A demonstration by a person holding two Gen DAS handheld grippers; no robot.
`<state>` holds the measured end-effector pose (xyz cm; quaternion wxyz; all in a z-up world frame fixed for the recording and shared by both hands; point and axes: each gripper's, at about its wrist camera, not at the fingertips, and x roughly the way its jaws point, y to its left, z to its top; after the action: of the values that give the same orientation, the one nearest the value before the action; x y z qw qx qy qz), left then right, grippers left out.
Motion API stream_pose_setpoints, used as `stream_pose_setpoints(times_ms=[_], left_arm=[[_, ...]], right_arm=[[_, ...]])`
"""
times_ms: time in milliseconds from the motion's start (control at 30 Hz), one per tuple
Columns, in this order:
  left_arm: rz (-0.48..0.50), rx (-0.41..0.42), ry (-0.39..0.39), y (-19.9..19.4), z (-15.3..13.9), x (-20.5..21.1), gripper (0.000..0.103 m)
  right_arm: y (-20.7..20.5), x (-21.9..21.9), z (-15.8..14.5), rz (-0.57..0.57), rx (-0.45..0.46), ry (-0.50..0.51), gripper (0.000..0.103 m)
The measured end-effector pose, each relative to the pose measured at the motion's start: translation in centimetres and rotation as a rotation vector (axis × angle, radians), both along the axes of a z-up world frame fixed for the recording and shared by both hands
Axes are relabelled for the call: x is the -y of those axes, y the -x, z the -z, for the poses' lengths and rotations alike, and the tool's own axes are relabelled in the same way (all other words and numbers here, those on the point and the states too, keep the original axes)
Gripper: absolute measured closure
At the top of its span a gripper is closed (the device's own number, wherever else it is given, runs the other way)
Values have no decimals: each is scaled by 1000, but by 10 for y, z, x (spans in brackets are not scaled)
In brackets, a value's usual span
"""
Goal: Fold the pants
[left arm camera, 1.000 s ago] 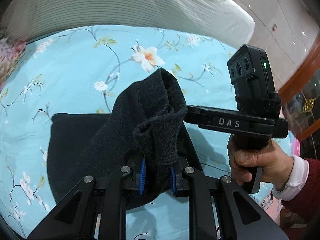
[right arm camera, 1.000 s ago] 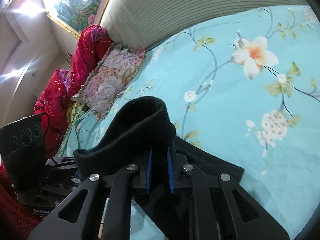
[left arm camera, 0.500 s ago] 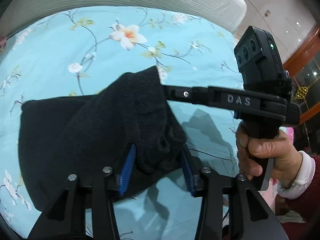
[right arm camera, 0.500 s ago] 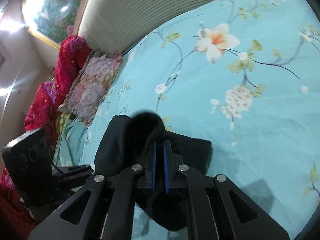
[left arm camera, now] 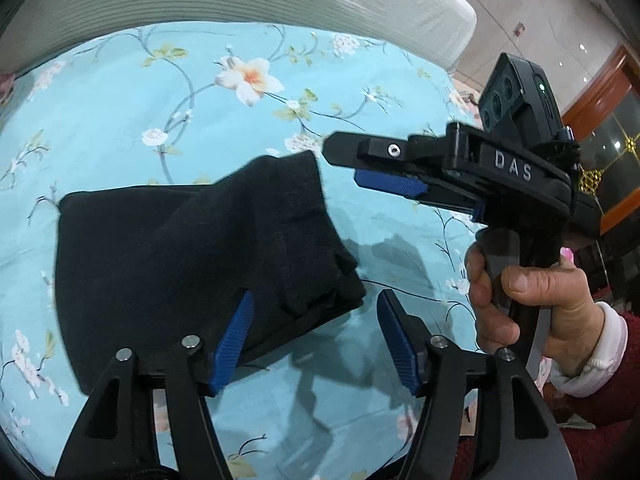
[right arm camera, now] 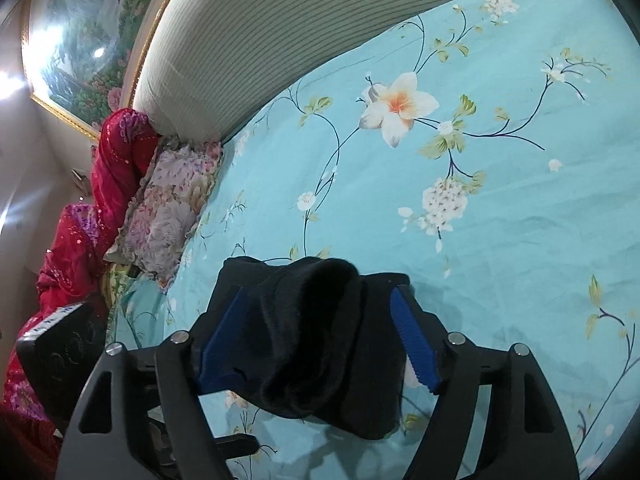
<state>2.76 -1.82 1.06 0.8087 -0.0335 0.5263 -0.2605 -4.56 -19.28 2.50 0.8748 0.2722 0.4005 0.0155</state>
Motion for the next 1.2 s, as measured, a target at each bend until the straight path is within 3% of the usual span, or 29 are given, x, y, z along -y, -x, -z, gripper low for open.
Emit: stream_pose_setpoints(times_ms=[300, 633, 1067, 1200], left_arm=[[-174, -5, 9, -12, -6, -63, 28], [-338, -46, 32, -23, 1, -131, 25], [-379, -143, 66, -43, 31, -155, 24], [-372, -173, 70, -48, 41, -154, 24]], right_arm=[[-12, -38, -2, 23, -85, 138, 20], [-21, -64, 4, 91, -157, 206, 17], [-20, -61, 28, 172, -260, 267, 15], [-18, -51, 40, 182, -281, 199, 15]])
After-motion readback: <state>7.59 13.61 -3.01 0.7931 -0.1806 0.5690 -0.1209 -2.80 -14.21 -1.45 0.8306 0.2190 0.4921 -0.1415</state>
